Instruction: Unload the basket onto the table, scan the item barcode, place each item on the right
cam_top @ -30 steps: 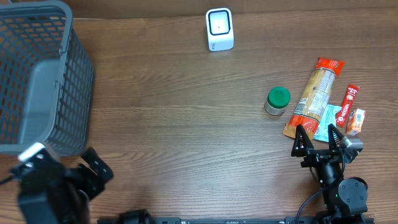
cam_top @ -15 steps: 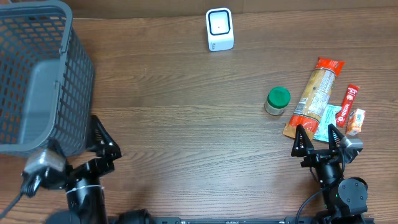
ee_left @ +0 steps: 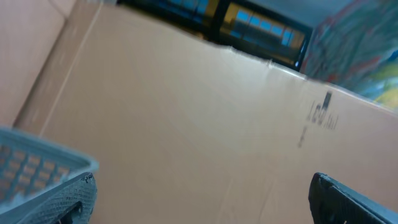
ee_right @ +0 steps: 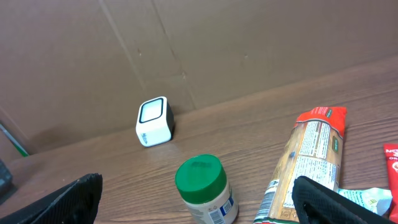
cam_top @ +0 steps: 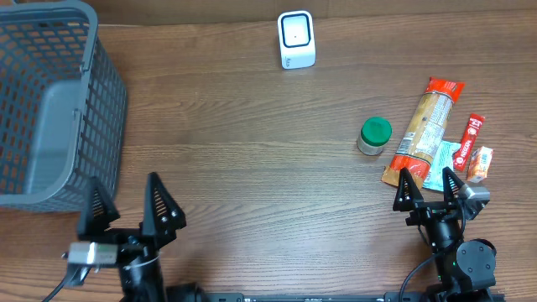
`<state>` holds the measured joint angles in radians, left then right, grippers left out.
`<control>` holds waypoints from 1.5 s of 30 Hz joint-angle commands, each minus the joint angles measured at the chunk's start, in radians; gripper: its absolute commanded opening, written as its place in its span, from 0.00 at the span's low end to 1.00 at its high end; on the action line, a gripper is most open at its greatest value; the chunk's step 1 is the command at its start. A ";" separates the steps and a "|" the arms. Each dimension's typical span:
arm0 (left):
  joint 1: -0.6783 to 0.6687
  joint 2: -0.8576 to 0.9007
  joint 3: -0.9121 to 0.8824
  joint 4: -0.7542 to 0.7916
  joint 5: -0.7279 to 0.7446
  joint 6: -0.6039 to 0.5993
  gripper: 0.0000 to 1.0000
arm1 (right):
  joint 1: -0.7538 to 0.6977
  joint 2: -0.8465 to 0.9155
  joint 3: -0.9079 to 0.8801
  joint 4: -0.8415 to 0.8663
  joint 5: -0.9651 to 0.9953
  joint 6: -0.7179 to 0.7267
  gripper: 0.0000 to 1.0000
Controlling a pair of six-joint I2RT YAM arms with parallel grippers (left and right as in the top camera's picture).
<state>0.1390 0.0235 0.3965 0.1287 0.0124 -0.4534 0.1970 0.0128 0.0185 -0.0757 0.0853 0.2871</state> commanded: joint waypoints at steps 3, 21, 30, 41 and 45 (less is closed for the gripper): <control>-0.004 -0.020 -0.109 0.011 0.013 -0.052 1.00 | -0.002 -0.010 -0.011 0.002 0.003 -0.008 1.00; -0.005 -0.020 -0.383 0.150 0.009 -0.049 1.00 | -0.002 -0.010 -0.011 0.002 0.003 -0.008 1.00; -0.029 -0.020 -0.392 0.013 0.007 0.075 0.99 | -0.002 -0.010 -0.011 0.002 0.003 -0.007 1.00; -0.071 -0.020 -0.392 -0.204 0.041 0.369 1.00 | -0.002 -0.010 -0.011 0.002 0.003 -0.007 1.00; -0.071 -0.020 -0.392 -0.205 0.039 0.386 1.00 | -0.002 -0.010 -0.011 0.002 0.003 -0.007 1.00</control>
<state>0.0731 0.0154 0.0086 -0.0753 0.0345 -0.1410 0.1970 0.0128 0.0185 -0.0761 0.0853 0.2874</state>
